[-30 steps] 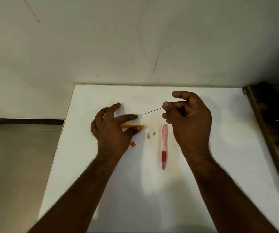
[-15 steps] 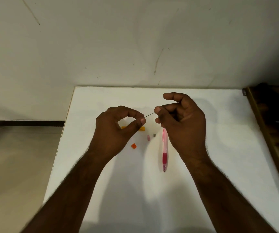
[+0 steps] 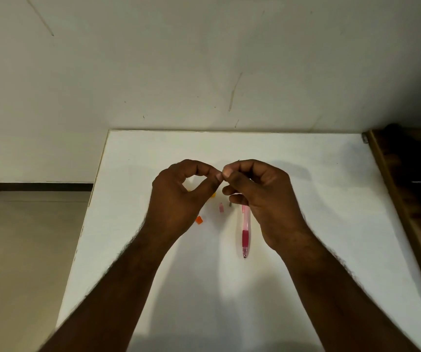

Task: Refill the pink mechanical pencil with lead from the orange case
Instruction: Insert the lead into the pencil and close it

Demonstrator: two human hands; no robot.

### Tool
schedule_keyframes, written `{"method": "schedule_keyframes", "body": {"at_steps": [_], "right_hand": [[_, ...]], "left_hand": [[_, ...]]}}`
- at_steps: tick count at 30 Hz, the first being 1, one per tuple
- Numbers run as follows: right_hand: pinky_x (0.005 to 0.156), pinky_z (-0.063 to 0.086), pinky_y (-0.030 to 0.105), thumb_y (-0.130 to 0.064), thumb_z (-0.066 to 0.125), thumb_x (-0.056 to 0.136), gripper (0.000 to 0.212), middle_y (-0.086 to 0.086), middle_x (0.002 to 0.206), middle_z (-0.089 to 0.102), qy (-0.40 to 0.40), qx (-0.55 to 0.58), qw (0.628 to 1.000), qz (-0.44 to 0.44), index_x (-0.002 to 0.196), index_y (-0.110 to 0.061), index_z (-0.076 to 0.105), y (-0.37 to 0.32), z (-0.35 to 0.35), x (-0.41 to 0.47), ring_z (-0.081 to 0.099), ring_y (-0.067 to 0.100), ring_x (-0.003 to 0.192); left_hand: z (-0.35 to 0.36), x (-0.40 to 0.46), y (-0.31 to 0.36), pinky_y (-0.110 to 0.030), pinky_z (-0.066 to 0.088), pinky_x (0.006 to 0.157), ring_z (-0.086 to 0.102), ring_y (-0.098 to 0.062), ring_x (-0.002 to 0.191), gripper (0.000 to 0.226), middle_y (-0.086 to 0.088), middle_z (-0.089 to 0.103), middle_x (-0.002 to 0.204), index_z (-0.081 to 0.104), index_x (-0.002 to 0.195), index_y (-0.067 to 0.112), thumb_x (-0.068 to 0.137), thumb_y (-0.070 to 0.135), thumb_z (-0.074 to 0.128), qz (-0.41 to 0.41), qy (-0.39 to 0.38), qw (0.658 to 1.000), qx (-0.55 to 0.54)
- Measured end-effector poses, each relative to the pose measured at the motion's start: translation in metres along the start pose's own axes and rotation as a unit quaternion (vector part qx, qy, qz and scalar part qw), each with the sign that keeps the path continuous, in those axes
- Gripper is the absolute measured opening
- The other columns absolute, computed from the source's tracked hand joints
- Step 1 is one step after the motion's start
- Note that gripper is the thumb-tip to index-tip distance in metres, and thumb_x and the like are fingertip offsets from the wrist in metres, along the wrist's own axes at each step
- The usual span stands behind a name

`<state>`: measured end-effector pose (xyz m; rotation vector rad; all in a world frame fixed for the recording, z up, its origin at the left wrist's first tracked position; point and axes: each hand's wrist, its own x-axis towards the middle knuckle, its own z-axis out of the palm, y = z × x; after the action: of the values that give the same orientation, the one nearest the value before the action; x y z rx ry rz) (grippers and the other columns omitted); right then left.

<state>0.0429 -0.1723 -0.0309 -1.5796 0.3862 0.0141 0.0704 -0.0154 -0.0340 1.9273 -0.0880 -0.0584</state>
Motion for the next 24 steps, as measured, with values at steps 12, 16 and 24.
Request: {"method": "schedule_keyframes", "body": {"at_steps": [12, 16, 24], "right_hand": [[0.064, 0.056, 0.022, -0.018, 0.073, 0.091, 0.008, -0.005, 0.078, 0.076, 0.184, 0.098, 0.978, -0.006, 0.085, -0.021, 0.077, -0.010, -0.024, 0.011, 0.071, 0.011, 0.064], [0.063, 0.056, 0.022, -0.019, 0.074, 0.092, 0.009, -0.008, 0.074, 0.075, 0.217, 0.097, 0.971, -0.001, 0.085, -0.023, 0.076, -0.007, -0.028, 0.013, 0.070, 0.009, 0.062], [0.062, 0.055, 0.022, -0.020, 0.074, 0.091, 0.007, -0.005, 0.075, 0.076, 0.210, 0.085, 0.974, -0.003, 0.085, -0.021, 0.076, -0.008, -0.025, 0.012, 0.071, 0.011, 0.062]], "left_hand": [[0.034, -0.023, -0.010, -0.023, 0.044, 0.061, 0.054, -0.003, 0.069, 0.024, 0.015, 0.056, 0.074, 0.058, 0.083, 0.036, 0.083, 0.059, 0.062, 0.024, 0.026, 0.964, 0.262], [0.063, -0.036, -0.017, -0.021, 0.041, 0.056, 0.054, -0.005, 0.063, 0.043, 0.017, 0.051, 0.066, 0.058, 0.081, 0.035, 0.078, 0.078, 0.052, -0.036, -0.066, 0.937, 0.340], [0.072, -0.041, -0.017, -0.022, 0.047, 0.055, 0.059, -0.010, 0.055, 0.046, 0.011, 0.058, 0.057, 0.061, 0.069, 0.026, 0.075, 0.072, 0.053, -0.055, -0.076, 0.921, 0.378]]}}
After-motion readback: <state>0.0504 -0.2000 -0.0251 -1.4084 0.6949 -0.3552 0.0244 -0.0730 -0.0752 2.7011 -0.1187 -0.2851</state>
